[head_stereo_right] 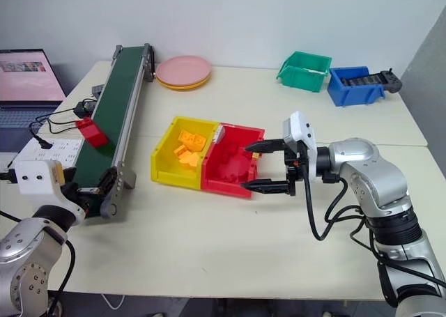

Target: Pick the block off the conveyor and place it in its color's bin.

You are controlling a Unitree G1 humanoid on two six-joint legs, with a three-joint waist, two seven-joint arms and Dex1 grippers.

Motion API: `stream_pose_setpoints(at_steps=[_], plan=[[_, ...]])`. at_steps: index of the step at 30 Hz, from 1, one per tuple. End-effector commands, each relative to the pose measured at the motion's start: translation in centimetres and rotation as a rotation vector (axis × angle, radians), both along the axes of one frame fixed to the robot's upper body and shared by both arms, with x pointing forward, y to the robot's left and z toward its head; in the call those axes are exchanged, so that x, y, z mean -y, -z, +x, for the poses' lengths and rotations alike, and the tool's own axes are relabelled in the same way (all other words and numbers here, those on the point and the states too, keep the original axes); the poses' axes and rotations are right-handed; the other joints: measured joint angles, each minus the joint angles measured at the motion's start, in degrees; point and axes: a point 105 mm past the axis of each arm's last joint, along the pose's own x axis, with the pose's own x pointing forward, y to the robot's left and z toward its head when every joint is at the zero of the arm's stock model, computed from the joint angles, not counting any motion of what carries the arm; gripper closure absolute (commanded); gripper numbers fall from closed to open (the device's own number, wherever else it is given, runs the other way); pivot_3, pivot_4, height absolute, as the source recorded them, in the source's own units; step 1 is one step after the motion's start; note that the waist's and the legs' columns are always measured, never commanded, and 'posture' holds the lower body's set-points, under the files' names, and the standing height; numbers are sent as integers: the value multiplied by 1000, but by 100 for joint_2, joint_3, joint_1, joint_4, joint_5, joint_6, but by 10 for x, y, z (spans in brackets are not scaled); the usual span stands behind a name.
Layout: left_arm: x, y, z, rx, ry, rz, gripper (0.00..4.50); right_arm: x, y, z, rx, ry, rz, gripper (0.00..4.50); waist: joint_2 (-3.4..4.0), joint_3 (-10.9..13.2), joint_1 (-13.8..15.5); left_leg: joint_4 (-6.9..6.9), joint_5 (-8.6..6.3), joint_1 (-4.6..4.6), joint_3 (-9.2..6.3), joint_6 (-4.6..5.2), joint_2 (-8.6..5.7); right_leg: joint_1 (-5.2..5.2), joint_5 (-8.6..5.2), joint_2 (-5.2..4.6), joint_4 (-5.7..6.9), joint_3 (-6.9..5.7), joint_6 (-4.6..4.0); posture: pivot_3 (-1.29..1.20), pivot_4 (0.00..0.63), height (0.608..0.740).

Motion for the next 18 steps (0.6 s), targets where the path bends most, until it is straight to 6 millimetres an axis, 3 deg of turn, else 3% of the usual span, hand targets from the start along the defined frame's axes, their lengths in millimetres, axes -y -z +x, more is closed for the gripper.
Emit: stream_pose_setpoints(at_steps=[1, 10, 18], plan=[[-8, -9, 3, 28, -64, 0, 35, 3, -5, -4, 49, -8, -7, 0, -1, 0, 0, 0, 0, 0, -4, 0, 0, 1, 0, 0, 0, -4, 0, 0, 150, 740], [-16, -3, 2, 22, -130, -56, 35, 4, -4, -5, 50, -7, -12, 0, -1, 1, 1, 0, 0, -1, -4, 0, 0, 0, 0, 0, 0, -3, 0, 0, 150, 740], [-20, 5, 2, 1, -172, -89, 1456, 5, -6, -5, 56, -7, -14, 0, -2, 1, 1, 0, 0, -1, -4, 0, 0, -1, 0, 0, 1, -3, 0, 0, 150, 740]])
